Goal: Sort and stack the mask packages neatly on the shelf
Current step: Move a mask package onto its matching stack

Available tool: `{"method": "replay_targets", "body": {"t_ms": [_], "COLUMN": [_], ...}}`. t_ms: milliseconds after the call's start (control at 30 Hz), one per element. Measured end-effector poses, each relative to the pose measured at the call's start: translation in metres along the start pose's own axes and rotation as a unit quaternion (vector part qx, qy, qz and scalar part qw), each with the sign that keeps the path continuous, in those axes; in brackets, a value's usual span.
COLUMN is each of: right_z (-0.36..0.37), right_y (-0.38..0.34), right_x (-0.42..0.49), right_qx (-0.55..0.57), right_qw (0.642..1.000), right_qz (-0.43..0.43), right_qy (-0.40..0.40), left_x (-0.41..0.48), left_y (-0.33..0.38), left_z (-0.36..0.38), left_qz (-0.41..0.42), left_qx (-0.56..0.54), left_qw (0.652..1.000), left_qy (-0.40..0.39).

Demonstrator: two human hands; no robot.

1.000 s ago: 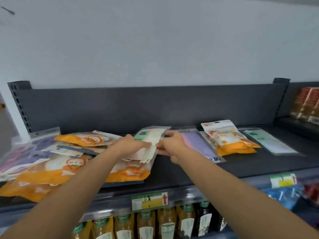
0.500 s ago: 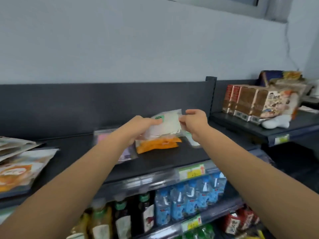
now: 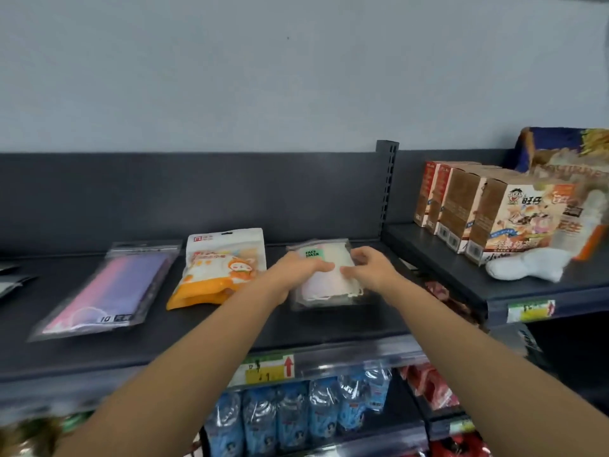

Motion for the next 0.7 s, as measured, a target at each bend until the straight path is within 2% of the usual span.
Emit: {"method": "replay_targets", "body": {"t_ms": [100, 167, 233, 300, 500, 600, 700], "right_z": [0.014, 0.011, 0.005, 0.012, 0.098, 0.156, 0.22], "right_y": [0.021, 0.014, -0.011, -0.042, -0.137, -0.173, -0.206], "right_x": [0.01, 0.013, 0.012, 0.009, -0.006, -0.017, -0.025], "right_qx": [-0.042, -0.132, -0.166, -0.143, -0.11, -0.11, -0.164], "right_qw": [0.998, 0.991, 0.981, 0.975, 0.954, 0.947, 0.933], "right_qz": [0.029, 0.015, -0.049, -0.125, -0.273, -0.302, -0.319], "right_qy": [-0.028, 0.013, 0.086, 0.117, 0.059, 0.016, -0.028], "left_x": [0.002, -0.006, -0.016, -0.032, -0.109, -0.157, -0.21], "left_y": [-0.006, -0.004, -0.002, -0.002, 0.001, -0.018, -0.047], "left_z": [0.003, -0.003, -0.013, -0.025, -0.108, -0.165, -0.229], "left_qz": [-0.012, -0.002, 0.019, 0.036, 0.081, 0.054, 0.006], "left_qx": [0.028, 0.03, 0.037, 0.056, 0.181, 0.242, 0.272], "left_qw": [0.999, 1.0, 0.999, 0.996, 0.959, 0.936, 0.918], "left_qy": [-0.015, -0.002, 0.028, 0.063, 0.204, 0.249, 0.288]}}
Point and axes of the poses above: each hand's wrist, its own x-axis towards the middle knuckle, its own z-axis out of the palm, y = z × x, the point moved 6 cm from there along x, towards the middle knuckle, and after that the axes turned 15 degrees about -y, right-handed, at the moved point
